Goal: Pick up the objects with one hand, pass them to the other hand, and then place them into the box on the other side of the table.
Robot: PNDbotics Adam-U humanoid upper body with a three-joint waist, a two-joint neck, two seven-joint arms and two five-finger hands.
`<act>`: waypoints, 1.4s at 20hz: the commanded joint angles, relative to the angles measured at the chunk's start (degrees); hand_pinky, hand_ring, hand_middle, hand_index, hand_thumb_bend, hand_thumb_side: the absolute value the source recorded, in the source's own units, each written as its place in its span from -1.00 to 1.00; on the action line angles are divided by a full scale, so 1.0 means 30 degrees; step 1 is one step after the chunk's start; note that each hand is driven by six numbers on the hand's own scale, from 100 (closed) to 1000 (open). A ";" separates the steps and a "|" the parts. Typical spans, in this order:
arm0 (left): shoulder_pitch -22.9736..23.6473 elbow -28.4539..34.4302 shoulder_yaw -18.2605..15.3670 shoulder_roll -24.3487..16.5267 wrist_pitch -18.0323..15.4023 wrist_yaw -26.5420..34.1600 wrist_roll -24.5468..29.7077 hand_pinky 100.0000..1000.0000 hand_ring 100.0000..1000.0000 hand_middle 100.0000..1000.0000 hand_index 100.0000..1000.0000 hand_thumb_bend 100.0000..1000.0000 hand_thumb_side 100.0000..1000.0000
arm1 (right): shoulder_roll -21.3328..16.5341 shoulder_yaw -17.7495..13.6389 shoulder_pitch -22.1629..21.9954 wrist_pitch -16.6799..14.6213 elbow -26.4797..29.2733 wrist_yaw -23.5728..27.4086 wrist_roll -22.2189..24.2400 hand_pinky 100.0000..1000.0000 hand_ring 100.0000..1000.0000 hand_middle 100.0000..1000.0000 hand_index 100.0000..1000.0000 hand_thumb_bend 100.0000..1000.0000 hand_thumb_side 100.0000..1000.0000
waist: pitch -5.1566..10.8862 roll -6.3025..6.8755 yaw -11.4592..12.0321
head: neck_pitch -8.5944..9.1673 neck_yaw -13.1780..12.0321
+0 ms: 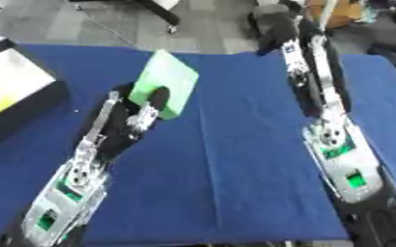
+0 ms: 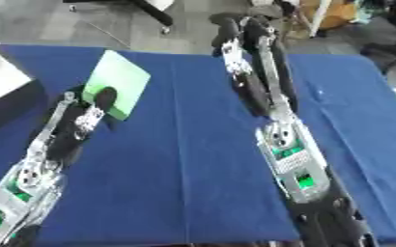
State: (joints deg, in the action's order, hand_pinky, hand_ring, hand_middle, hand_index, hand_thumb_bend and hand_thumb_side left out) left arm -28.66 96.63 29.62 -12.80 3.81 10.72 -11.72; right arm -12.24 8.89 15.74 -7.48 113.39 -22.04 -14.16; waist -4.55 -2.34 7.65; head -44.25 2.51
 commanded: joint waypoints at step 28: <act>0.0325 -1.0962 -0.9014 -1.0879 0.6290 -0.8189 -0.4692 0.20 -0.20 -0.16 0.30 -1.00 -0.96 | -0.0538 0.0270 -0.2053 -0.0638 0.0402 -0.1568 0.2469 0.00 -0.15 -0.20 0.34 -1.00 0.87 | 0.0575 0.0402 -0.2577 | 0.0646 -0.5594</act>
State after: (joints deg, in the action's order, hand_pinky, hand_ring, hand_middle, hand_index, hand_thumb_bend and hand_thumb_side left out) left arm -26.45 64.73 3.72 -43.66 21.64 -12.62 -26.53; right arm -13.75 9.65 9.06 -9.29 113.39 -26.96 -7.17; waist -3.60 -1.42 -0.08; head -42.64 -14.48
